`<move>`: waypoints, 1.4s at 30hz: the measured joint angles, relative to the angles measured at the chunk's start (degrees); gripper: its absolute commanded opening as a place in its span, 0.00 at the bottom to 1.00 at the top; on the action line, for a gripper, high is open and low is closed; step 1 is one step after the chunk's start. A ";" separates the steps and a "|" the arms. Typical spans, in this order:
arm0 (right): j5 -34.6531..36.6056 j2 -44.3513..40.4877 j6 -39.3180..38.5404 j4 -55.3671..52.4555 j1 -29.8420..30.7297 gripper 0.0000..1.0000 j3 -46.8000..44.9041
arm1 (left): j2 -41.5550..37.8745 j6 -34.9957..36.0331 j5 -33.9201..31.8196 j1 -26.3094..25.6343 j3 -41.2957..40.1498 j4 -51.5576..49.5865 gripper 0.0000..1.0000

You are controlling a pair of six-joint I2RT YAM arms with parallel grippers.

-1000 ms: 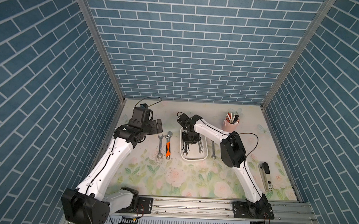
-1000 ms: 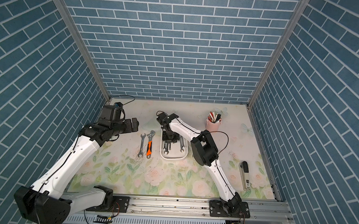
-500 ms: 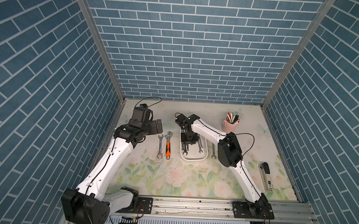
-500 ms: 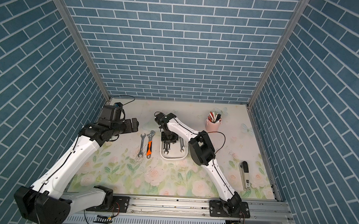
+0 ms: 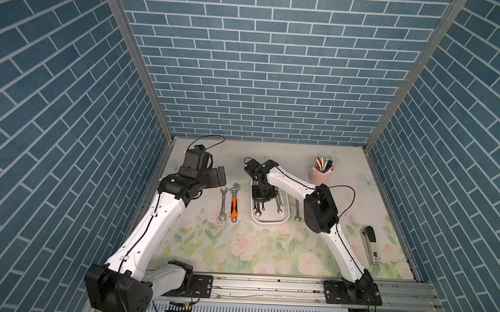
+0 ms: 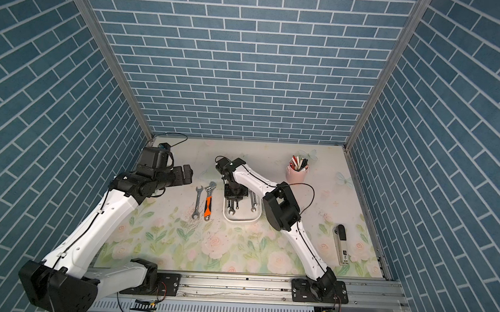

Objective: Take out the wrench from the storage box
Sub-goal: Pick up the wrench from the storage box, then place the wrench at the center of the board.

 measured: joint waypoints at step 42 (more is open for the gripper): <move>5.99 -24.48 -1.62 -5.11 -8.76 0.04 -13.53 | -0.13 0.39 -1.51 0.00 1.99 -1.25 1.00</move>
